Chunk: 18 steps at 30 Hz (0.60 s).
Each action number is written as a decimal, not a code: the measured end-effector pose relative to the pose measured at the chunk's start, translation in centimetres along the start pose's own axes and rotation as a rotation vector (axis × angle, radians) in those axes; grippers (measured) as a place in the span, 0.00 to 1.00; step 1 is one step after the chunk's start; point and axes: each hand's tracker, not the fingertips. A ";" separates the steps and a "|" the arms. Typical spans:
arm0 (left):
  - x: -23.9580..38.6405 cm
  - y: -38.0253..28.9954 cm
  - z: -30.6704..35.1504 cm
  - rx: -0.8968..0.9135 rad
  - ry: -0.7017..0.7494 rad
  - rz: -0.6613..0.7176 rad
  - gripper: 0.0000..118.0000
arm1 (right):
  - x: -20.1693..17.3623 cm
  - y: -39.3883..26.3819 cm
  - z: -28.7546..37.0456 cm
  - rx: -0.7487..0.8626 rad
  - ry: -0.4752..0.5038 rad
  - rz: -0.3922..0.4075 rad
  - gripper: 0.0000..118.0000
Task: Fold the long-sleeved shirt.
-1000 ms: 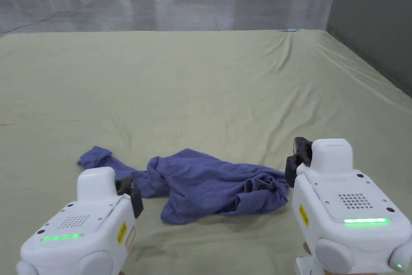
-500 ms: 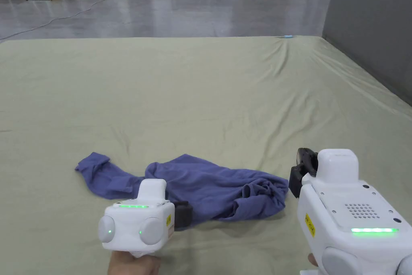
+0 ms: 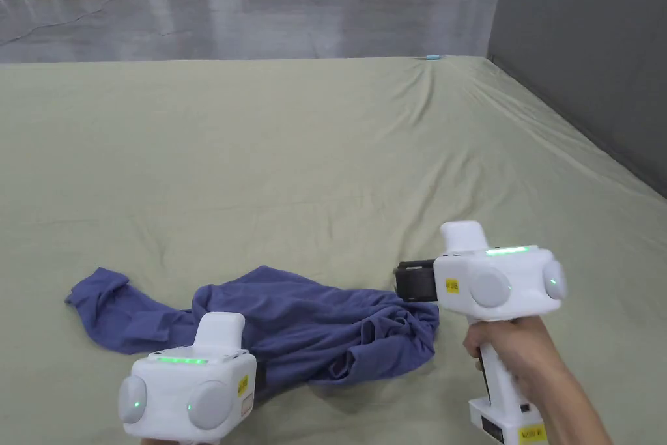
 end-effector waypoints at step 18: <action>-2.7 8.4 5.4 0.182 0.032 0.000 0.02 | -0.7 3.0 -0.6 -0.012 0.089 -0.094 0.02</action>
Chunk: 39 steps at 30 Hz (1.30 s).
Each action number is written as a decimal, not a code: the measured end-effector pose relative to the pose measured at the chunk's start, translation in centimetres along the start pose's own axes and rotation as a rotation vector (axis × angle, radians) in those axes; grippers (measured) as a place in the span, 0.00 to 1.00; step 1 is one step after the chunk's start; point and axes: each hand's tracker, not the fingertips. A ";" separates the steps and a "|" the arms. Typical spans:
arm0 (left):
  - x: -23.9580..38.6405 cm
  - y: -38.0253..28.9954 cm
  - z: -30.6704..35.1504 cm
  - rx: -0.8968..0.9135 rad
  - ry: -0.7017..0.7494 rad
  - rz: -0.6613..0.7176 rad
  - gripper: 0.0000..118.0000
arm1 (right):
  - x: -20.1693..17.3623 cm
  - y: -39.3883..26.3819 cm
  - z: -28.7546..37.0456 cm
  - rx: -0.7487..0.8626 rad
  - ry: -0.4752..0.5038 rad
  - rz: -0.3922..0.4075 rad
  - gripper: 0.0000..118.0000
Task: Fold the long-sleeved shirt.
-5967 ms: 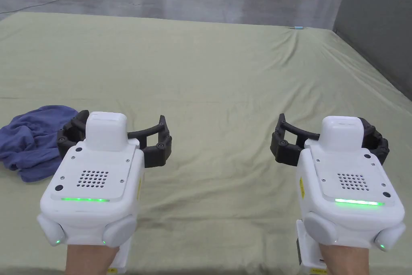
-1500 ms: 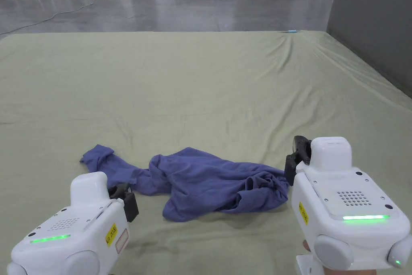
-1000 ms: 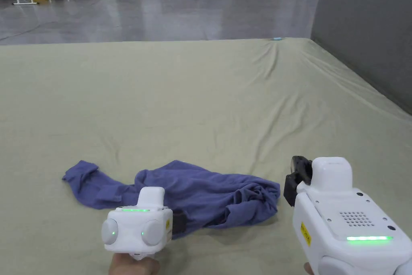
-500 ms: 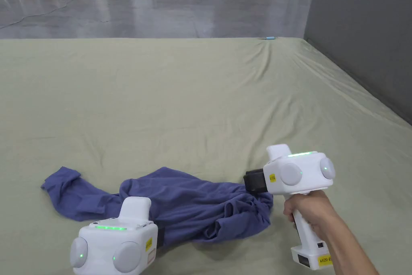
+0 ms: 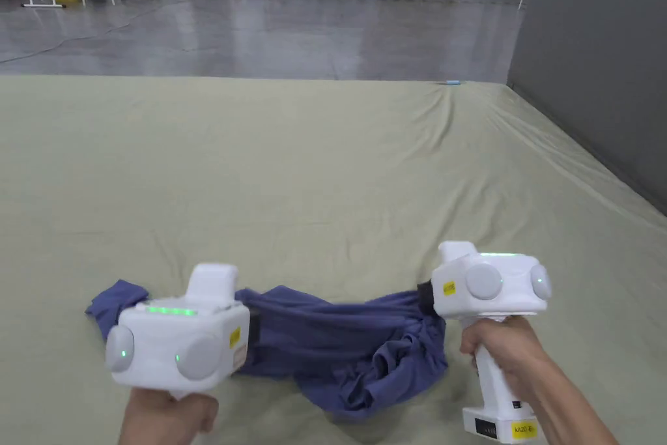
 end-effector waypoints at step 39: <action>-6.1 16.7 -1.9 0.095 0.057 0.086 0.02 | -6.8 17.9 3.4 0.289 0.069 0.087 0.03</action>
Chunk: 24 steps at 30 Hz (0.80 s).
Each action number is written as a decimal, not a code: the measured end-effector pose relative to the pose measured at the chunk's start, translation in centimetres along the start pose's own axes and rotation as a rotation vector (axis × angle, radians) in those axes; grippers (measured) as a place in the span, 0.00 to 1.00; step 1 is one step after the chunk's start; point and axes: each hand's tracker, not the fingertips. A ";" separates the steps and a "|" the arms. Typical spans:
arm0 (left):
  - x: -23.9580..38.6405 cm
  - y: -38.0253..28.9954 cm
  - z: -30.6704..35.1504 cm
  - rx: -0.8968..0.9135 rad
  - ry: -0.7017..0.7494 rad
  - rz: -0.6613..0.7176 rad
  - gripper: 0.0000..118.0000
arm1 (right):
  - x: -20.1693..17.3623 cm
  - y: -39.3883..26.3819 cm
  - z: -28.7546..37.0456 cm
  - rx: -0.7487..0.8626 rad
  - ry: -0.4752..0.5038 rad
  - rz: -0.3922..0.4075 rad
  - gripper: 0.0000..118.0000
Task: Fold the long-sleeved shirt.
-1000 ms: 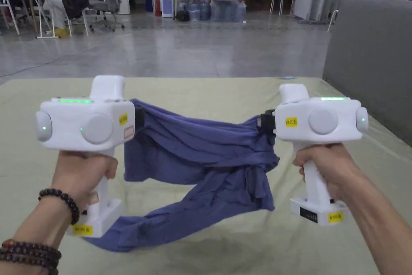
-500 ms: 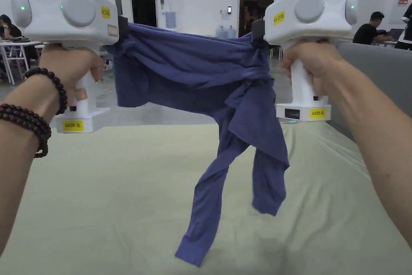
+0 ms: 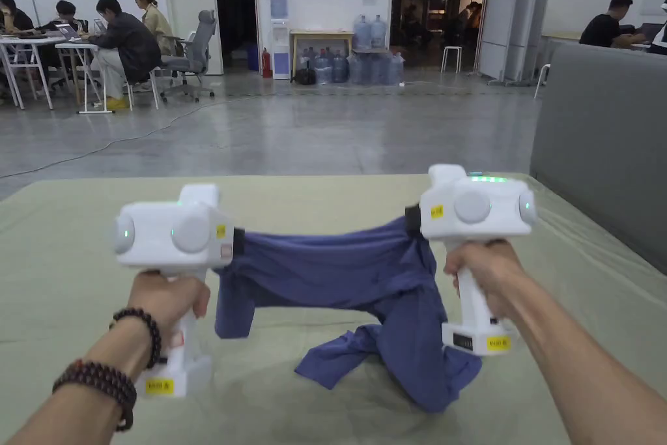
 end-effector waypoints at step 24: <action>-4.4 -26.2 6.6 -0.161 0.097 0.162 0.99 | -2.3 -26.0 8.7 -0.134 -0.049 -0.062 0.93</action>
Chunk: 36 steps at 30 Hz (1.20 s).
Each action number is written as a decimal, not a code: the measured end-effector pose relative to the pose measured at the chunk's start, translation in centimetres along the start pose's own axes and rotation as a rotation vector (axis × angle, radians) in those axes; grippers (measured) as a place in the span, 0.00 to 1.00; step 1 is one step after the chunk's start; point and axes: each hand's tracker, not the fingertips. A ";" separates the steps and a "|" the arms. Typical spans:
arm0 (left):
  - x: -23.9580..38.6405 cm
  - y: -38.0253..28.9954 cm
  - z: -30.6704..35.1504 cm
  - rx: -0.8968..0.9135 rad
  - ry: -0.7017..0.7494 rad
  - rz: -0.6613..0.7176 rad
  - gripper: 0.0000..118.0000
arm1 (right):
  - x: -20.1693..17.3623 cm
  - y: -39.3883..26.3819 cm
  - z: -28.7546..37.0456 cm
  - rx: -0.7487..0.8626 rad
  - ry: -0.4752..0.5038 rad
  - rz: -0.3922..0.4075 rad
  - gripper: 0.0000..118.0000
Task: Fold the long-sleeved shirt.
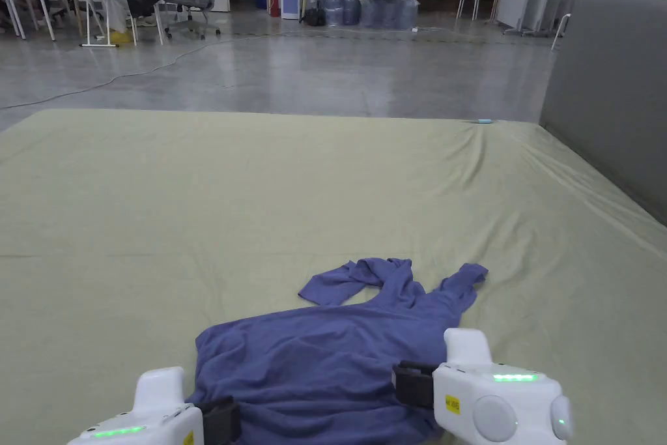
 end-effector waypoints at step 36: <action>3.0 9.2 -13.2 -0.137 0.058 -0.065 0.01 | 7.0 9.8 -4.6 0.019 -0.144 -0.053 0.70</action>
